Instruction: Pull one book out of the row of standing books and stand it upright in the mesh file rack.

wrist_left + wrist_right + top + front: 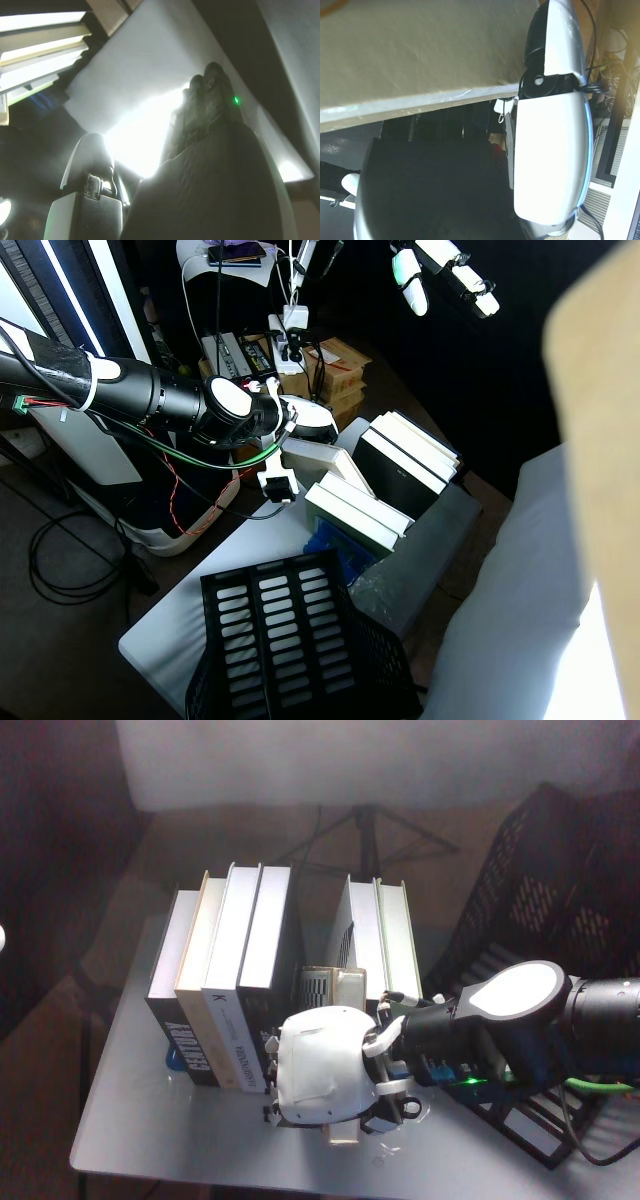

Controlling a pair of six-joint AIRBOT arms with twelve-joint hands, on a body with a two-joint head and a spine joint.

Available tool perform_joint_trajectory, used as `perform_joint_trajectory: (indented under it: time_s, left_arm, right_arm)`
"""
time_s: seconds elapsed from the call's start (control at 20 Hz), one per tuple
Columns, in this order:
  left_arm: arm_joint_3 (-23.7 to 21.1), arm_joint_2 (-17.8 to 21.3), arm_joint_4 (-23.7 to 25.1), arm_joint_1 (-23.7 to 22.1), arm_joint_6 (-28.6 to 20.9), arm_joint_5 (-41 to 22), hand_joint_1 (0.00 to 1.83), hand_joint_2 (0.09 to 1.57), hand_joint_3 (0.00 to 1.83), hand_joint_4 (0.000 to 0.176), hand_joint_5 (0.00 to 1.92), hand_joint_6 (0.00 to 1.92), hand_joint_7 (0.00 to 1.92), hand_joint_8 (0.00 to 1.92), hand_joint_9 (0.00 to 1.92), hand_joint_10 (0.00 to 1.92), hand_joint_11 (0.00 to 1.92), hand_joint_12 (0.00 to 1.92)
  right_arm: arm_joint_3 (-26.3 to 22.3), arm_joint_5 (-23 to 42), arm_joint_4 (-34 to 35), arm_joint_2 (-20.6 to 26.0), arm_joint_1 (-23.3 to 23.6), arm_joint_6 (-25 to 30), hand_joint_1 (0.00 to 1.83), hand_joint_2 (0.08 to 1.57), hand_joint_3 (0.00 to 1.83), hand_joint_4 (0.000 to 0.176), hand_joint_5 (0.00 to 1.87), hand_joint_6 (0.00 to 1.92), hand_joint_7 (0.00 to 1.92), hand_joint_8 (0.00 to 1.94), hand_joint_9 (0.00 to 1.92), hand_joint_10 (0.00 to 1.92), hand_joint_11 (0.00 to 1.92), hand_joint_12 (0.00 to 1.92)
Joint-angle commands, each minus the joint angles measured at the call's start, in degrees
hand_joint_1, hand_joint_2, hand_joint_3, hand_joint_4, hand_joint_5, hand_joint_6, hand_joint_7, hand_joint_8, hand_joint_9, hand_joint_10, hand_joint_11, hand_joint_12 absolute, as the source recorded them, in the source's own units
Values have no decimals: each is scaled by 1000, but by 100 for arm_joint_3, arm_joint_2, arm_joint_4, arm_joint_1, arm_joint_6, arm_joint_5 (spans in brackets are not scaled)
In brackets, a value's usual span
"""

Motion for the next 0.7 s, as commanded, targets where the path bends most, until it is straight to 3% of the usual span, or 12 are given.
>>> perform_joint_trajectory:
  time_s: [0.0, 0.25, 0.3, 0.45, 0.5, 0.55, 0.6, 0.65]
  left_arm:
    - [30, 12, -146, -44, -30, -714, 329, 1412, 0, 63, 0, 0, 0, 0, 0, 0, 2, 2]
    - [13, 34, -159, -43, -41, -726, 333, 1411, 0, 58, 1, 1, 0, 0, 0, 0, 0, 0]
    - [1, 42, -169, -43, -41, -730, 352, 1415, 0, 31, 5, 2, 0, 0, 0, 0, 0, 0]
    - [-36, 64, -190, -43, -47, -779, 342, 1412, 0, 30, 3, 1, 0, 0, 0, 0, 0, 0]
    - [-56, 81, -195, -44, -47, -799, 327, 1419, 2, 27, 0, 0, 0, 0, 0, 0, 0, 0]
    - [-75, 98, -207, -44, -47, -821, 327, 1419, 2, 27, 0, 0, 0, 0, 0, 0, 0, 0]
    - [-92, 111, -218, -44, -47, -841, 336, 1416, 1, 15, 3, 1, 0, 0, 0, 0, 0, 0]
    - [-101, 115, -218, -44, -46, -855, 336, 1416, 1, 15, 3, 1, 0, 0, 0, 0, 0, 0]
  right_arm:
    - [71, -486, 0, 267, -87, 4, 1363, 1153, 0, 0, 812, 1250, 903, 1021, 881, 1317, 615, 1756]
    - [-122, -255, 307, 600, 120, 5, 1366, 1148, 0, 0, 829, 1217, 897, 1022, 903, 1307, 692, 1758]
    - [-162, -159, 444, 685, 187, 5, 1379, 1138, 0, 0, 912, 830, 914, 1149, 933, 1449, 898, 1845]
    - [-355, -6, 524, 922, 396, 5, 1381, 1141, 0, 0, 910, 827, 906, 1137, 963, 1435, 1017, 1798]
    - [-466, 31, 521, 1032, 485, 5, 1279, 1161, 0, 0, 879, 885, 924, 1341, 1105, 1655, 1140, 1886]
    - [-538, 56, 519, 1111, 555, 22, 1279, 1161, 0, 0, 879, 885, 924, 1341, 1105, 1655, 1140, 1886]
    - [-582, 106, 519, 1173, 610, 63, 1182, 1143, 0, 0, 926, 1026, 1099, 1697, 1358, 1890, 1424, 1920]
    - [-608, 201, 397, 1244, 673, 296, 1182, 1143, 0, 0, 926, 1026, 1099, 1697, 1358, 1890, 1424, 1920]
